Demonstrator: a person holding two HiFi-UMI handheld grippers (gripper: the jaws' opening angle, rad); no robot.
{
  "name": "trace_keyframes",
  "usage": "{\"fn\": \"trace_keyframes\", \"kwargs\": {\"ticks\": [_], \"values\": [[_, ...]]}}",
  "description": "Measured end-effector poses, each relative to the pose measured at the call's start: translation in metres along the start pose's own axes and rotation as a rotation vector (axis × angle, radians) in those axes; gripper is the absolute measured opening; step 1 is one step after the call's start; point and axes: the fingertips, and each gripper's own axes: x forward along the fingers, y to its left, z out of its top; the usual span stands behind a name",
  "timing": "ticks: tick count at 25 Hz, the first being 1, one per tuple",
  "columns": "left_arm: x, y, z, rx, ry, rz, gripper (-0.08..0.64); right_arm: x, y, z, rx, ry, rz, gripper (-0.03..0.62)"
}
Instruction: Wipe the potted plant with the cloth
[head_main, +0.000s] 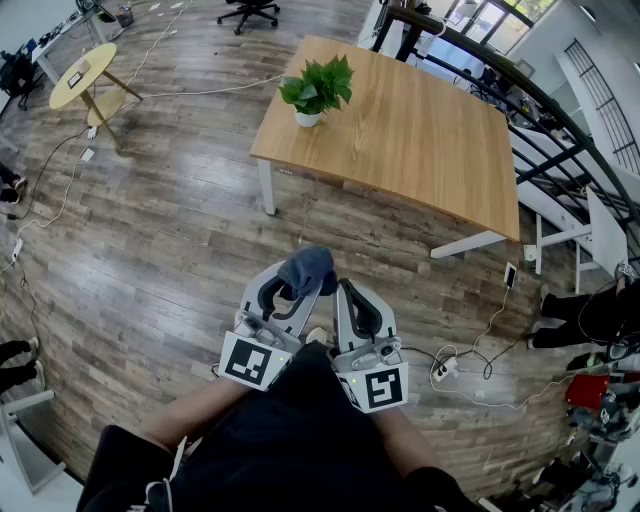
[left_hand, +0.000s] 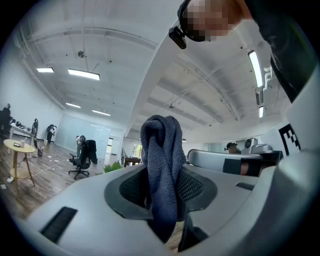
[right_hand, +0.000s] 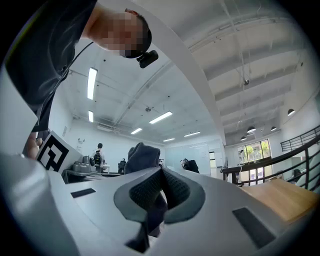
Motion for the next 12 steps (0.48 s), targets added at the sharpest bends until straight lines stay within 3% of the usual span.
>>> {"fn": "trace_keyframes", "kwargs": {"ticks": [6,9,12], "values": [[0.005,0.007,-0.005,0.012,-0.007,0.071,0.163,-0.009,-0.013,-0.008,0.053,0.0,0.015,0.017],[0.003,0.011,-0.006,0.064,0.009,0.117,0.163,-0.018,-0.028,-0.013,0.129,0.022,0.015,0.017],[0.005,0.014,-0.006,0.091,0.03,0.153,0.163,-0.022,-0.038,-0.019,0.146,0.033,0.027,0.017]]}}
